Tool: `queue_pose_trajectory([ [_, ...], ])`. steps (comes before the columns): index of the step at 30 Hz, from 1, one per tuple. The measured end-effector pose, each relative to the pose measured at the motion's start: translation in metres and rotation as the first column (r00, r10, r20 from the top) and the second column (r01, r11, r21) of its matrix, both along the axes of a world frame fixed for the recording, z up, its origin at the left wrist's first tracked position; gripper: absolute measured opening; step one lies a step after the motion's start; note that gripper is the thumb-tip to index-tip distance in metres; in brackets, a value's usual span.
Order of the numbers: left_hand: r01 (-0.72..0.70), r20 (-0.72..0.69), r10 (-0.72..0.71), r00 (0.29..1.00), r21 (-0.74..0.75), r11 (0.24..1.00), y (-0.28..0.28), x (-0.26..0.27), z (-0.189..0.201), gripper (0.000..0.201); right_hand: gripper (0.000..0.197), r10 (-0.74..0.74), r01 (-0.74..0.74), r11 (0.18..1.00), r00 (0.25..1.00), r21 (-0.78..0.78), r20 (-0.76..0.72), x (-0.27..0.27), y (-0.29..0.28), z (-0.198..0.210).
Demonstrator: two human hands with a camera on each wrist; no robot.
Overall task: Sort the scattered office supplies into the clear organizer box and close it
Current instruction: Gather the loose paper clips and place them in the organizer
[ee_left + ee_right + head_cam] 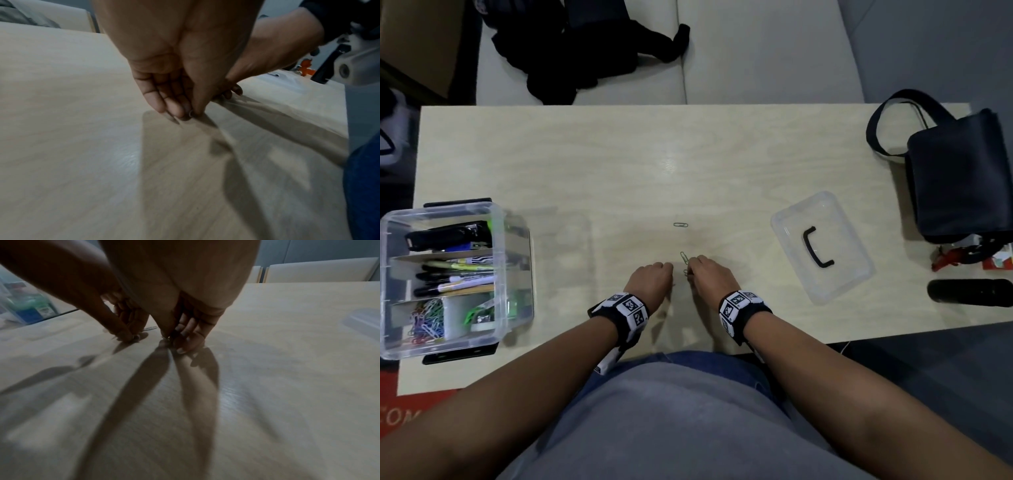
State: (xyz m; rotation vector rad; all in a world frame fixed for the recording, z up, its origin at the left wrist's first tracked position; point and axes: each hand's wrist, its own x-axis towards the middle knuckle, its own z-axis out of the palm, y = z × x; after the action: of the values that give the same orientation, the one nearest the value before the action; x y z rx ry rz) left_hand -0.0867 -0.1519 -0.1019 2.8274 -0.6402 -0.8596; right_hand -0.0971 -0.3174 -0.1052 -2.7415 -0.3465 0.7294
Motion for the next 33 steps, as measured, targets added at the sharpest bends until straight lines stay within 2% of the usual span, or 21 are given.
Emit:
queue_pose_trajectory([
  [5,-0.170,-0.005,0.171,0.985,-0.129,0.977,0.002,0.008,-0.004,0.010,0.020,-0.035,0.035,0.999,0.998,0.000,0.044,-0.003,0.001,0.002],
  [8,-0.210,0.000,0.211,0.978,-0.113,0.971,0.000,0.010,-0.008,0.016,0.029,-0.067,0.067,0.998,0.997,-0.009,0.043,0.000,0.001,0.004],
  [14,-0.227,0.010,0.227,0.974,-0.045,0.973,-0.004,0.013,-0.014,0.016,0.014,-0.023,0.024,0.997,1.000,-0.072,0.021,0.001,0.006,-0.003],
  [19,-0.201,0.014,0.201,0.979,-0.017,0.979,-0.005,0.013,-0.015,0.021,0.019,0.014,-0.014,0.996,1.000,-0.090,-0.003,0.008,0.007,0.004],
  [24,-0.109,0.046,0.111,0.993,-0.045,0.993,-0.007,0.011,-0.012,0.013,0.024,0.108,-0.105,0.985,0.994,-0.135,0.012,0.006,0.012,0.005],
  [27,-0.161,0.024,0.164,0.986,-0.099,0.982,-0.006,0.016,-0.012,0.009,0.026,0.152,-0.148,0.977,0.988,-0.155,0.015,0.005,0.013,0.005],
  [30,-0.268,-0.051,0.263,0.963,-0.216,0.939,-0.003,0.025,-0.009,0.015,0.023,0.077,-0.076,0.992,0.997,-0.104,0.007,0.010,0.009,0.008],
  [33,-0.332,-0.103,0.316,0.943,-0.308,0.892,-0.001,0.038,-0.001,0.018,0.013,-0.133,0.137,0.986,0.990,0.092,-0.045,0.020,-0.001,0.009],
])
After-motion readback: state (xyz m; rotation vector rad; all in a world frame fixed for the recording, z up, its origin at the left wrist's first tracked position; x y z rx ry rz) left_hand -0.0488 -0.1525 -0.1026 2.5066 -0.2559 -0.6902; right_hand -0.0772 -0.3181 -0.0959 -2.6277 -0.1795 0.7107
